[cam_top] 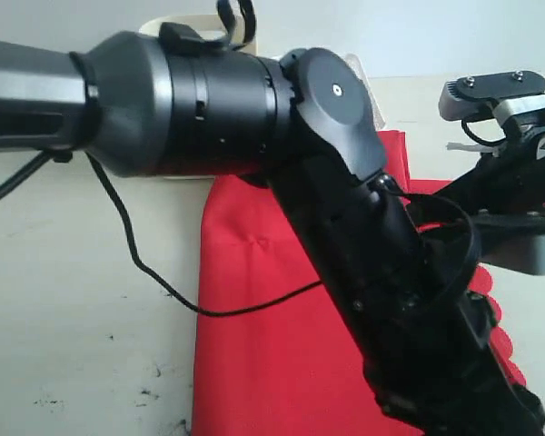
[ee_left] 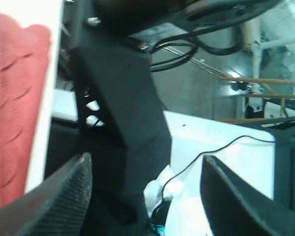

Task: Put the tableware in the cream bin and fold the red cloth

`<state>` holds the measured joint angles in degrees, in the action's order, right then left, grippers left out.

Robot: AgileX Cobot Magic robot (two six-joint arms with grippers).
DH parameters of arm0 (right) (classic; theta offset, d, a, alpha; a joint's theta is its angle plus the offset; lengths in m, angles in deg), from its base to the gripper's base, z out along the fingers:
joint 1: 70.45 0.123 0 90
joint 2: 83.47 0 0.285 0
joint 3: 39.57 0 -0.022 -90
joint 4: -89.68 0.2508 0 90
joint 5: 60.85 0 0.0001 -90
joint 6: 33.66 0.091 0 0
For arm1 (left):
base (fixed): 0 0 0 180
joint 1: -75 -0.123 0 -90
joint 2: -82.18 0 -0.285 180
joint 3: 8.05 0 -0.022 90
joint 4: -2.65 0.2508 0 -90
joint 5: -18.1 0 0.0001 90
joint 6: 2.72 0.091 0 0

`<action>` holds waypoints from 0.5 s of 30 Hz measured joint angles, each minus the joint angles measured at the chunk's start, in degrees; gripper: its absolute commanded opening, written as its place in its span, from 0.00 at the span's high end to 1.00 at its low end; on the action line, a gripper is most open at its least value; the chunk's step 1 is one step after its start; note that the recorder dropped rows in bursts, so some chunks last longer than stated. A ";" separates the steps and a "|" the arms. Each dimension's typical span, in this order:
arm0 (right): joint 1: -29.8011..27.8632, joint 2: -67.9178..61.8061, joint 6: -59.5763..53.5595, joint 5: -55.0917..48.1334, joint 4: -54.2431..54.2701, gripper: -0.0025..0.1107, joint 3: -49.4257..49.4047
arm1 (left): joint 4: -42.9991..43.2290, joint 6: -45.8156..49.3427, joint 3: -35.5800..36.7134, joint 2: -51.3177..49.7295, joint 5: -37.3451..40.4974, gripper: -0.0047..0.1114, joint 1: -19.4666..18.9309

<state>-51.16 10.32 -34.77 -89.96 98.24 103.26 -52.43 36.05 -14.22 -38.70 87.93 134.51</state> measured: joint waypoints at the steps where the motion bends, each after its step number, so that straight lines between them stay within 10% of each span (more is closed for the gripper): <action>1: 0.00 -0.26 0.00 0.58 0.11 0.98 0.00 | 0.96 -1.04 0.35 0.39 0.00 0.43 -0.63; 15: 0.00 -12.69 -0.26 4.25 2.50 0.98 5.04 | 22.26 -19.16 5.16 8.20 -1.72 0.43 -8.23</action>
<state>-51.16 -2.37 -35.03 -85.72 100.74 108.31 -30.17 16.90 -9.06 -30.50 86.22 126.28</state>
